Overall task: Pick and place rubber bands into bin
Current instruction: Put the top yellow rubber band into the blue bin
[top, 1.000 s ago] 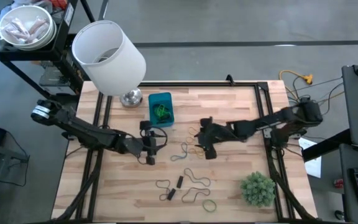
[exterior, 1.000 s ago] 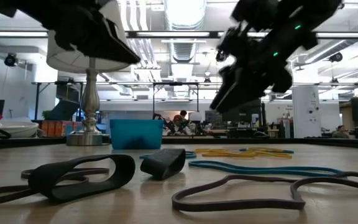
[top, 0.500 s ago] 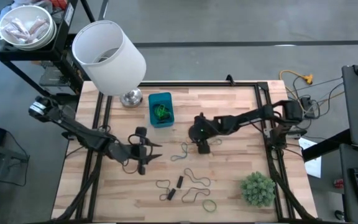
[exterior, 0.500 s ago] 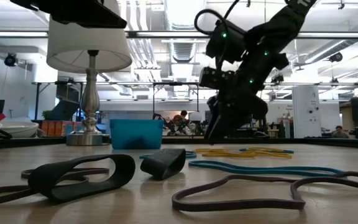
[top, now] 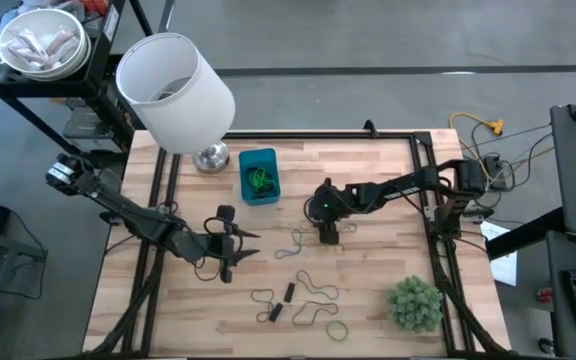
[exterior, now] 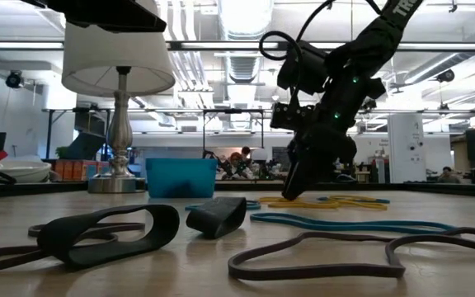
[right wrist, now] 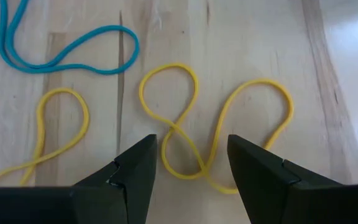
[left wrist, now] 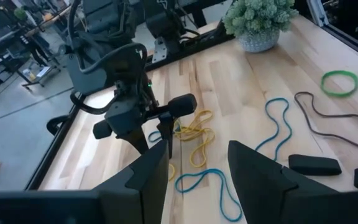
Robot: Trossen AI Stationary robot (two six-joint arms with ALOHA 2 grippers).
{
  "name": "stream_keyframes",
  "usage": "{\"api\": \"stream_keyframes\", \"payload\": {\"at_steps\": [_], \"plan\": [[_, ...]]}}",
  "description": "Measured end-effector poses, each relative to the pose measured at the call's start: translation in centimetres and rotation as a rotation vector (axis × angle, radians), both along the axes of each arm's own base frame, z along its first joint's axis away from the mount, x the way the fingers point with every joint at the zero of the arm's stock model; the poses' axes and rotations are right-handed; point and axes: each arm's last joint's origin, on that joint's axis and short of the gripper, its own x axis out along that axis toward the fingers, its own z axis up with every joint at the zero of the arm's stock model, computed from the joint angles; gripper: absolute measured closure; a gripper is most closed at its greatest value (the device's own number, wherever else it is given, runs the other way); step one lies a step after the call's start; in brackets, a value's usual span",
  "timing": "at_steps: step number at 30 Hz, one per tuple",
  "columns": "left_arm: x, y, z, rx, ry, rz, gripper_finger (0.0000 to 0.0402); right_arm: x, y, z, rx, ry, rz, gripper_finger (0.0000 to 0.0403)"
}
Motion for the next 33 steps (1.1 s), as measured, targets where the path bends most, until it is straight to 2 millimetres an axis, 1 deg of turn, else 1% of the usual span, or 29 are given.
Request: {"api": "stream_keyframes", "payload": {"at_steps": [6, 9, 12, 18, 19, 25, 33], "plan": [[0.0, 0.0, 0.0, -0.001, -0.001, 0.001, 0.0250, 0.1, -0.1, -0.7, 0.013, 0.016, -0.013, 0.0214], [0.0, 0.0, 0.1, -0.002, -0.002, 0.001, 0.0250, 0.3, -0.1, -1.3, 0.011, 0.034, -0.006, 0.0231], [0.0, 0.0, 0.1, -0.002, -0.003, 0.001, 0.0250, 0.6, -0.2, -1.4, 0.008, 0.037, 0.014, 0.0268], [0.0, -0.1, 0.1, -0.003, -0.004, -0.004, 0.0250, 0.6, -0.1, -1.3, -0.007, 0.029, 0.070, 0.0377], [0.0, -0.2, 0.2, -0.005, -0.006, -0.005, 0.0250, 0.7, 0.0, -1.2, -0.014, 0.025, 0.083, 0.0385], [-0.2, -0.7, 0.5, -0.012, -0.015, -0.027, 0.0250, 0.7, 0.8, -0.3, -0.080, -0.011, 0.129, 0.0394], [-0.5, -1.4, 0.6, -0.012, -0.019, -0.061, 0.0250, 0.7, 1.8, 2.9, -0.209, -0.129, 0.177, 0.0395]]}}
